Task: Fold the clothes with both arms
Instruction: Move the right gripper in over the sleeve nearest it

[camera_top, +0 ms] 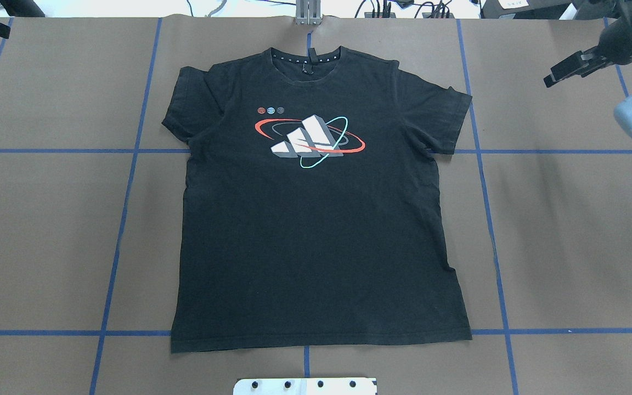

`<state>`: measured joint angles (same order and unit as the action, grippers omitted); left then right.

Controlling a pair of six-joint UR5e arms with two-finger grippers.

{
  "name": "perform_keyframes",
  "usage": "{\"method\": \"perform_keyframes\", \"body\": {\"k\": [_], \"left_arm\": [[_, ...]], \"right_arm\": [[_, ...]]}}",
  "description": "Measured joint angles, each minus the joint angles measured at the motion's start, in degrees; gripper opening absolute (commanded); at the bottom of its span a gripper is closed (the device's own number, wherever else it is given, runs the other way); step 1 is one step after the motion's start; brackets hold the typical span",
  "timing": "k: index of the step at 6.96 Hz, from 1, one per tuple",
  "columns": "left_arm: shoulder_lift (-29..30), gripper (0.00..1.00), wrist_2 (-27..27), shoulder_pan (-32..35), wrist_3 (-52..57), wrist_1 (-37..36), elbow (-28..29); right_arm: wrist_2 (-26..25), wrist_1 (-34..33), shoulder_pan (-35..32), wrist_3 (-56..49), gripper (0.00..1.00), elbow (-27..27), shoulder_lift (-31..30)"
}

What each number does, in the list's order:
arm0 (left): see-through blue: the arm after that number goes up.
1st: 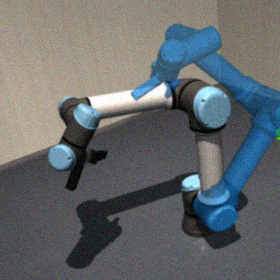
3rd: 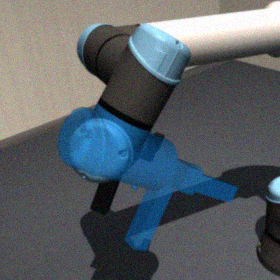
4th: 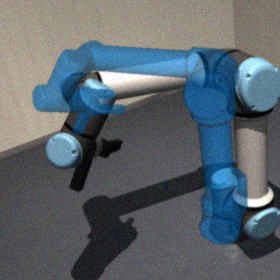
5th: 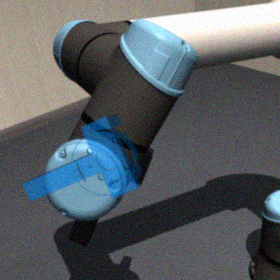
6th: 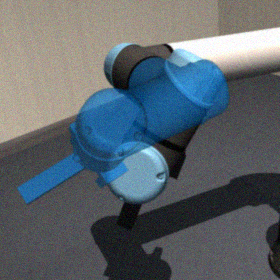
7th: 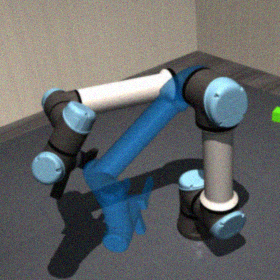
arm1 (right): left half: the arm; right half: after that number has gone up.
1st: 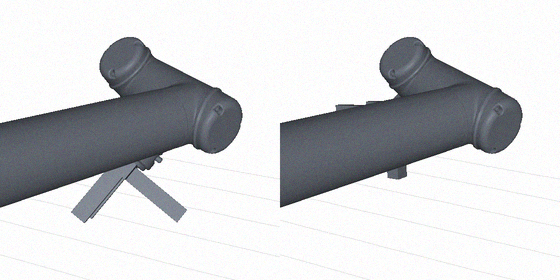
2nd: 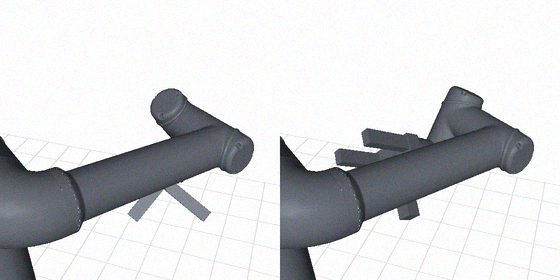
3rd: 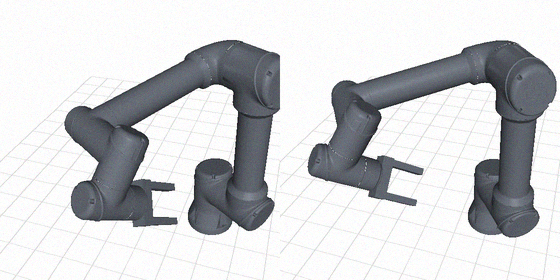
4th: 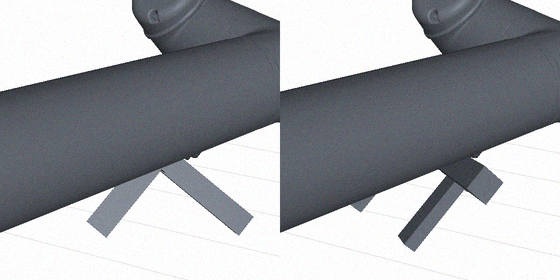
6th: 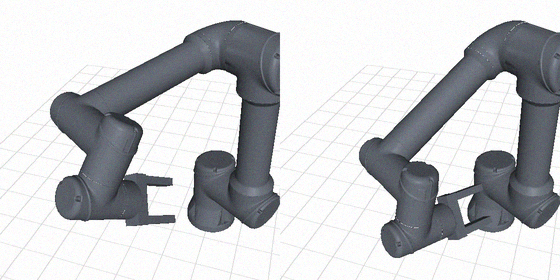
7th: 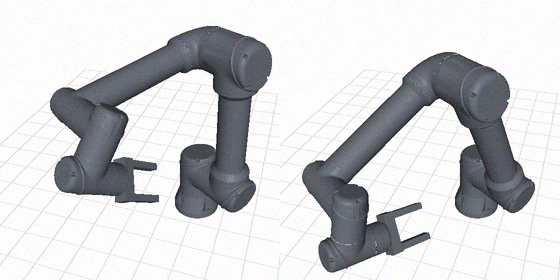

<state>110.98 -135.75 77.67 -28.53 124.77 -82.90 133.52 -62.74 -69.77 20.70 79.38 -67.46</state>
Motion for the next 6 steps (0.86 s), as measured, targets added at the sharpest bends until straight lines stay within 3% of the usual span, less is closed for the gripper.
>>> {"method": "perform_keyframes", "body": {"k": [2,3,6], "left_arm": [[0.08,1.0,5.01,-2.8,-8.68,9.29,2.29],[0.24,1.0,6.46,-3.85,-11.02,11.06,2.59],[0.7,1.0,7.23,-4.87,-14.23,12.0,2.56]], "right_arm": [[-3.52,11.64,3.87,8.27,0.95,-5.09,2.59],[-7.1,16.23,5.96,11.42,0.88,-8.27,4.07],[-14.26,20.83,10.61,13.33,0.9,-13.46,7.13]]}}
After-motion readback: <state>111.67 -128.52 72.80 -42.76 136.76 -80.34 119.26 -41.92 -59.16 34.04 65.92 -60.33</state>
